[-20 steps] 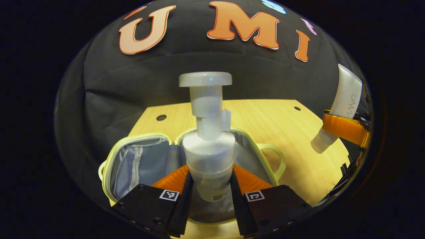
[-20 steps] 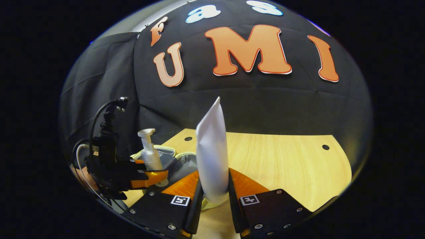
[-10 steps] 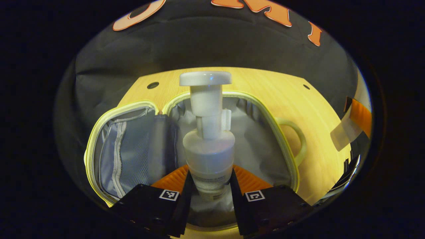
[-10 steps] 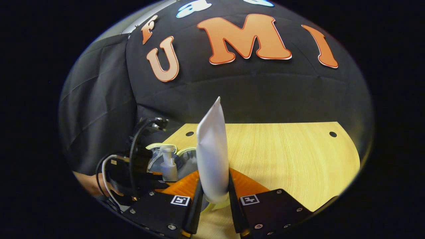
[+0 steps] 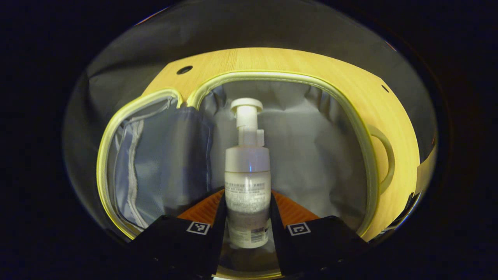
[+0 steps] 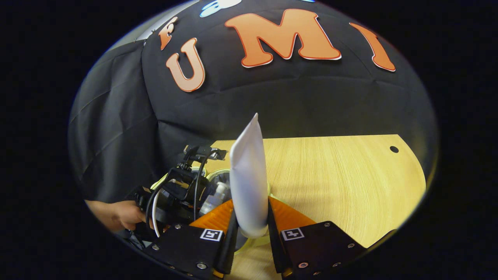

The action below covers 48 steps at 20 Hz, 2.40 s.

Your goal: First open the suitcase, pack the skin care products into it, and then close the suitcase.

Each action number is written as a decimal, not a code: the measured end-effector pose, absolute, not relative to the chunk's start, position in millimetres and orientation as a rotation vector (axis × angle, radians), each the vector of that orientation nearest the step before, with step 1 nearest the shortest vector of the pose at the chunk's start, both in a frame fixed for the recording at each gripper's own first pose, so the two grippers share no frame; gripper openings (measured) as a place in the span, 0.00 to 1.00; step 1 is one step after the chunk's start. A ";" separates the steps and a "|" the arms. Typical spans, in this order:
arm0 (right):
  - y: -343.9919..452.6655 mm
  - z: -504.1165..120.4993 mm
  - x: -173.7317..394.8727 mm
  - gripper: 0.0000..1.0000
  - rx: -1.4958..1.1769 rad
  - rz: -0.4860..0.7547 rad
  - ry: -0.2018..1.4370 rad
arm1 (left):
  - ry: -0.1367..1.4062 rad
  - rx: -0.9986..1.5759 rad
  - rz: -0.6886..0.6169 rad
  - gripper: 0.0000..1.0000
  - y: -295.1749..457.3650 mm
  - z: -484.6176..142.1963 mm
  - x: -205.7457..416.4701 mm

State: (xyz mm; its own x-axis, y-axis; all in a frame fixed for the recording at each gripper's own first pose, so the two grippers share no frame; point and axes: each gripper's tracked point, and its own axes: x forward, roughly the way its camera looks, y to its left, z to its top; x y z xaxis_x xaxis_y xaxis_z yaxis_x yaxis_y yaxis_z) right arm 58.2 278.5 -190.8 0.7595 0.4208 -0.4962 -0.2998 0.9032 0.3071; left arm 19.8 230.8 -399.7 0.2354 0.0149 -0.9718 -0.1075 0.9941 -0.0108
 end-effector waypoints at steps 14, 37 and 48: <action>323.2 -222.4 62.4 0.41 0.262 0.463 0.706 | 0.841 -0.012 0.175 0.79 285.4 -290.2 43.8; 376.6 -341.1 32.7 0.41 0.311 0.298 1.241 | 0.663 -0.073 0.732 0.81 544.2 -248.5 -53.5; 372.1 -334.7 39.4 0.51 0.403 0.156 1.279 | 0.741 -0.155 0.790 0.81 587.0 -302.3 -63.0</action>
State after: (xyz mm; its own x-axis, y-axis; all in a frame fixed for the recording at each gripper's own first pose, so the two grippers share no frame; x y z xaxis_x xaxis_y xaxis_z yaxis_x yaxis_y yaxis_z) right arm 39.4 372.1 -334.7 0.2889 0.3340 -0.8972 0.1082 0.9198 0.3772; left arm -63.0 587.0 -302.3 0.4694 0.5899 -0.6570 -0.6937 0.7067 0.1389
